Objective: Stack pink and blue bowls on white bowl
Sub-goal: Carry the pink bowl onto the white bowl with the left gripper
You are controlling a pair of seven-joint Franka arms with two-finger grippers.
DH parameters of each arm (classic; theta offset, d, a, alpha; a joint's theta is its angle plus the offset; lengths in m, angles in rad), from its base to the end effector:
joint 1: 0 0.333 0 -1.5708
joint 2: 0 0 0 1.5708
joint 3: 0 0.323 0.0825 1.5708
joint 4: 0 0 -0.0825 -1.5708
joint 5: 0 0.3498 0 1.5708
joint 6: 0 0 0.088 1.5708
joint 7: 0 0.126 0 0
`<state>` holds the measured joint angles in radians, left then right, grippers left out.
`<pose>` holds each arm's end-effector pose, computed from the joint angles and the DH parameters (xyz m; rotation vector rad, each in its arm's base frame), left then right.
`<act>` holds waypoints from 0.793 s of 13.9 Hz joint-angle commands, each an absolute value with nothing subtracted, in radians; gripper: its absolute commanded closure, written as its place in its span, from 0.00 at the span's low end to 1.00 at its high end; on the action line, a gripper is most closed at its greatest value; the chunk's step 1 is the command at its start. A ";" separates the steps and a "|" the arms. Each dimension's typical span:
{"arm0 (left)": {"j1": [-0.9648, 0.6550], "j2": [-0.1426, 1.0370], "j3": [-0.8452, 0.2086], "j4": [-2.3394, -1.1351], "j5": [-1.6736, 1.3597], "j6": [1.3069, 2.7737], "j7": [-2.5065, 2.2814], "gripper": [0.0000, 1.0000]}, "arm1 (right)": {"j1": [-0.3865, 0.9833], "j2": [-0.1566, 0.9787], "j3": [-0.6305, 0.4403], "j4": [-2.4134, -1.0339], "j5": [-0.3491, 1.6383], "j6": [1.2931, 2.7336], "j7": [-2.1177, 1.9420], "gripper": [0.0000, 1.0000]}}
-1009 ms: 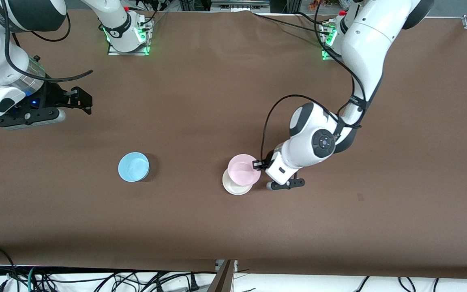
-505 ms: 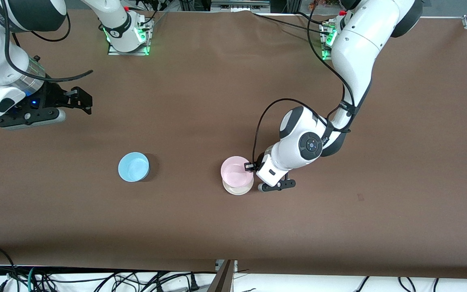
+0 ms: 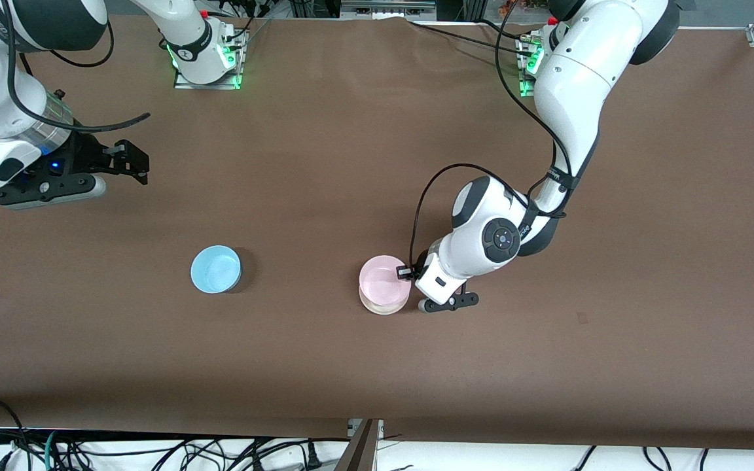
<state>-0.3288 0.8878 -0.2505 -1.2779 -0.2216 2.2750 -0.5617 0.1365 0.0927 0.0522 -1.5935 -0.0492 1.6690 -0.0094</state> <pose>0.6427 -0.3713 0.2452 2.7461 0.3025 -0.1250 0.5463 0.0972 0.5613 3.0801 0.3140 -0.0202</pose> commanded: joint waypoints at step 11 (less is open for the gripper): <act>-0.341 0.928 -0.239 -1.236 -0.196 2.302 -0.601 1.00 | 0.143 0.132 0.057 -1.582 -0.055 1.658 -0.014 0.00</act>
